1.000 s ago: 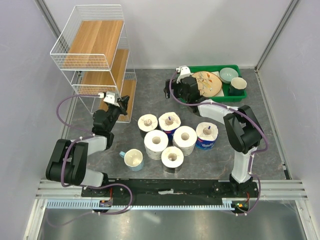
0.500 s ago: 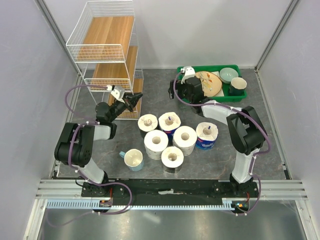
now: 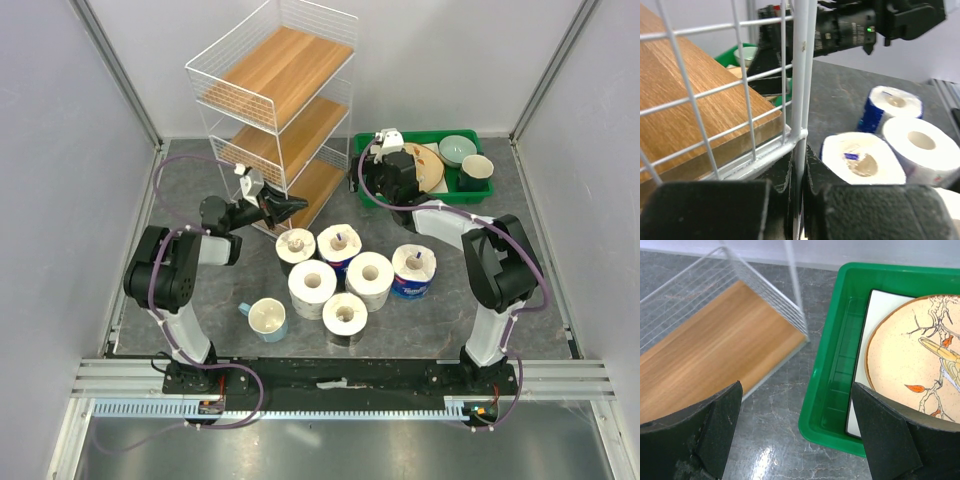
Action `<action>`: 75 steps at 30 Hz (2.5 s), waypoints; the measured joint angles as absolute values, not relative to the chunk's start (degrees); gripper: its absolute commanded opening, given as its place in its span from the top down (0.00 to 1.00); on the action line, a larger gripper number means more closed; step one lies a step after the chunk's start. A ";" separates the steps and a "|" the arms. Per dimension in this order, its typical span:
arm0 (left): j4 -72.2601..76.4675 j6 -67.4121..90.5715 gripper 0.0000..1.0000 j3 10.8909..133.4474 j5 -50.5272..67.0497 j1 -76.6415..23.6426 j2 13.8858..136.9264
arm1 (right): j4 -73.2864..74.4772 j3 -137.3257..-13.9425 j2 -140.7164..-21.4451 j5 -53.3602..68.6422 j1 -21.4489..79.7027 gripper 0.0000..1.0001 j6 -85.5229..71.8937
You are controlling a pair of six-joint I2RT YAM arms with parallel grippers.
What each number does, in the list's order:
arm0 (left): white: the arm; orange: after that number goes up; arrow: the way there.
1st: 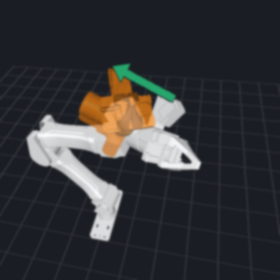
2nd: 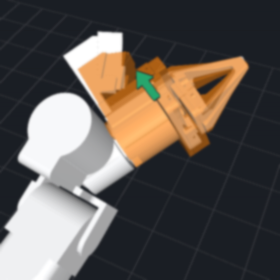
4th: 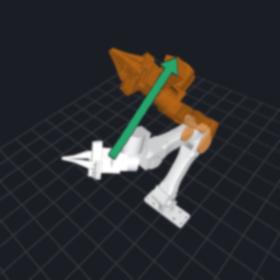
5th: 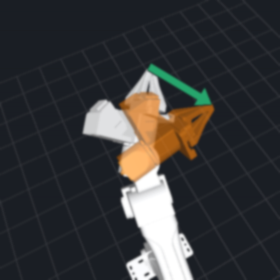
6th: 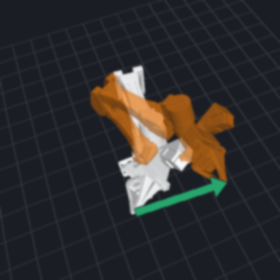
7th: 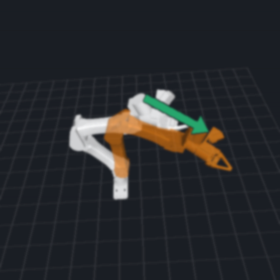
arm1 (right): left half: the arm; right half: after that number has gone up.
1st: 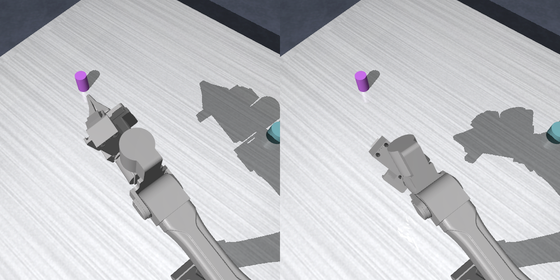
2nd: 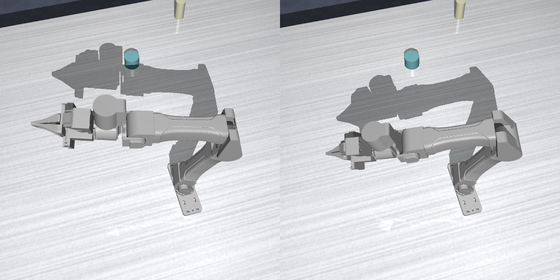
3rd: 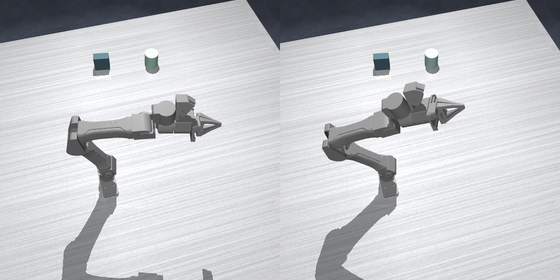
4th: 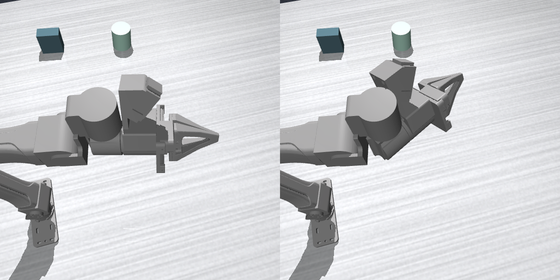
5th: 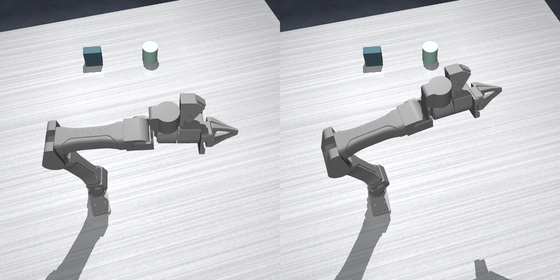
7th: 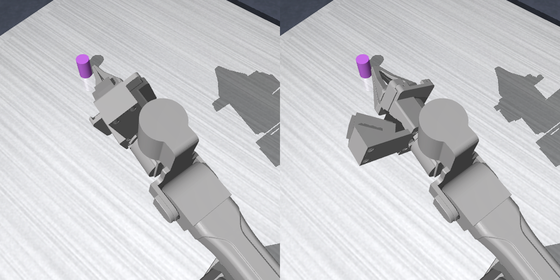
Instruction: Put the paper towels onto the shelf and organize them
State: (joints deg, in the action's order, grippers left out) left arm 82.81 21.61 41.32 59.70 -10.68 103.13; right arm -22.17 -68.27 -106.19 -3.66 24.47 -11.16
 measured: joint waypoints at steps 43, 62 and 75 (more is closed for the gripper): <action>58.78 23.73 0.00 24.23 32.03 -12.60 79.55 | -20.03 -82.70 -111.55 0.45 19.07 0.02 -11.97; 57.04 19.44 0.02 27.29 8.36 -24.43 84.73 | -19.16 -84.14 -114.52 3.51 19.00 0.03 -9.58; 57.14 14.76 0.60 33.23 -7.25 -28.82 89.62 | -21.39 -92.97 -125.36 7.55 18.41 0.57 -8.54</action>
State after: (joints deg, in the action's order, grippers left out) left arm 57.14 14.76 33.23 -7.25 -28.82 89.62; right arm -21.39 -92.97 -125.36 7.55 18.41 -8.54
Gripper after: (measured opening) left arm 0.521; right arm 0.536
